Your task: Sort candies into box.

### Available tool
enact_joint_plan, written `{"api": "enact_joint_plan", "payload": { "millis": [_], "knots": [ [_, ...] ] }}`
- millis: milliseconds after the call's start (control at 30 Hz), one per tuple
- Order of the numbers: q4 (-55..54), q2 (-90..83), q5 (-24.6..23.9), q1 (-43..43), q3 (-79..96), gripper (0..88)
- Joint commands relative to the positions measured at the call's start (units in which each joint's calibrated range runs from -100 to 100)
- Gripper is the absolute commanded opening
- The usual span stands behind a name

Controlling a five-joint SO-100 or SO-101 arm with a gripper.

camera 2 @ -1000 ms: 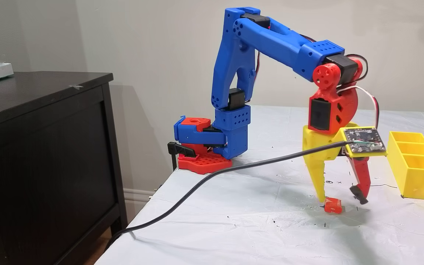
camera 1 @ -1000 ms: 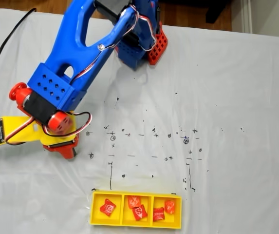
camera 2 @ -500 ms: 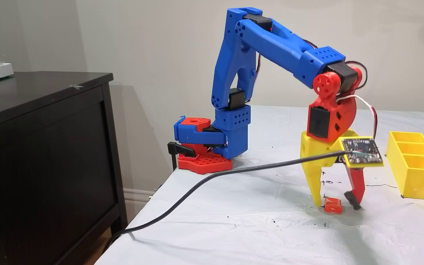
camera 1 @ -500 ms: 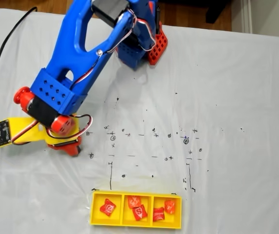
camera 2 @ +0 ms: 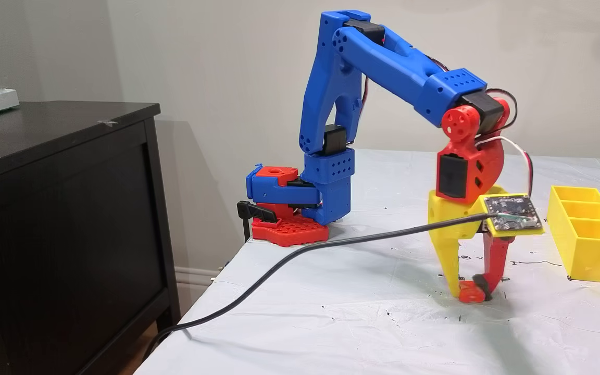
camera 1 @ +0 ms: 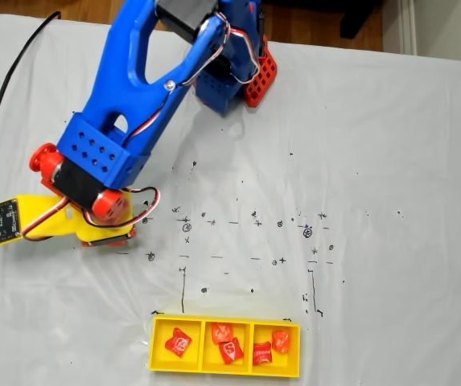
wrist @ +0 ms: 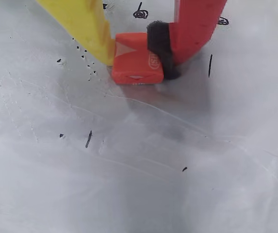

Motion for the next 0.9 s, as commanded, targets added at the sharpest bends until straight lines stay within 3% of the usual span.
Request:
{"api": "enact_joint_plan", "payload": {
  "millis": [0, 300, 633, 867],
  "knots": [
    [-1.09, -2.60, -0.29, -0.18, -0.04, 4.0],
    [-2.40, -17.53, -3.42, -4.98, 0.96, 1.0],
    [-4.21, -21.60, -15.14, -18.21, -9.33, 0.2],
    [-10.10, -18.63, -19.29, -21.47, -11.70, 0.2]
  ]
}}
